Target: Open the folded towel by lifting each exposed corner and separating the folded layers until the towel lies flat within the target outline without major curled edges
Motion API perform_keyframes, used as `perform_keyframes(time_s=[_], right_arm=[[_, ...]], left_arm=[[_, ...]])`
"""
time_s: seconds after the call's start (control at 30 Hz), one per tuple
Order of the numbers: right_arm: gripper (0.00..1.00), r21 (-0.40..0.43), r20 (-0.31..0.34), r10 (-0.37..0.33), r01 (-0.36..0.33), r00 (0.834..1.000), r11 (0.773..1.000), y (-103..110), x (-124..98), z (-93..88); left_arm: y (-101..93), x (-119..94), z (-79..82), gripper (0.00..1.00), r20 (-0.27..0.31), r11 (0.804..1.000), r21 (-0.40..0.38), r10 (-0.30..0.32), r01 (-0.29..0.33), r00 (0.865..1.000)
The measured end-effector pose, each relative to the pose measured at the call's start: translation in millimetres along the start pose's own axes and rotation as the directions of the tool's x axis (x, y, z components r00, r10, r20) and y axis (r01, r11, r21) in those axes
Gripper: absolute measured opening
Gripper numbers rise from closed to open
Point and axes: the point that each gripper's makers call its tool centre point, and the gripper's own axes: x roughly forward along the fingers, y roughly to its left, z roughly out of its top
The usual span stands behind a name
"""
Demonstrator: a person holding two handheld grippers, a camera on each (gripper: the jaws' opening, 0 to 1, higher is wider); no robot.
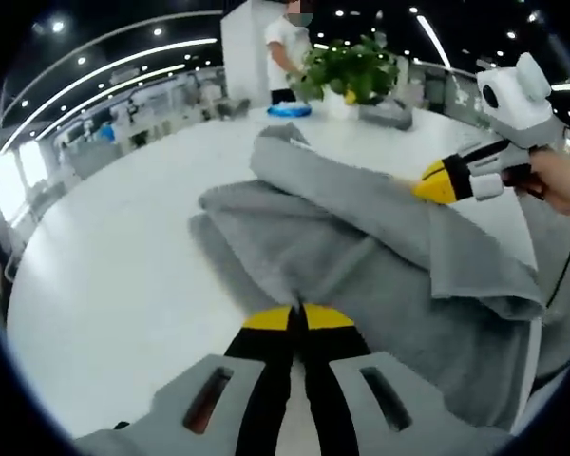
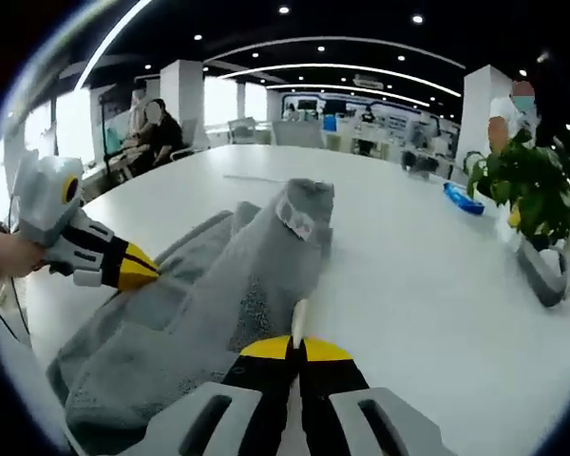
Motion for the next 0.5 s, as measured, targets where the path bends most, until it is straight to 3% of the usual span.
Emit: perform_keyframes(time_s=[0.33, 0.5], right_arm=[[0.00, 0.016, -0.017, -0.026, 0.027, 1.000, 1.000, -17, -6, -25.1], [0.00, 0.007, -0.004, -0.059, 0.059, 0.998, 0.998, -31, -11, -29.8]], left_arm=[[-2.1, -1, 1.1, 0.02, -0.003, 0.996, 0.083, 0.021, -0.021, 1.000], [-2.5, -2, 0.1, 0.02, -0.020, 0.973, 0.227, 0.040, -0.034, 0.999]])
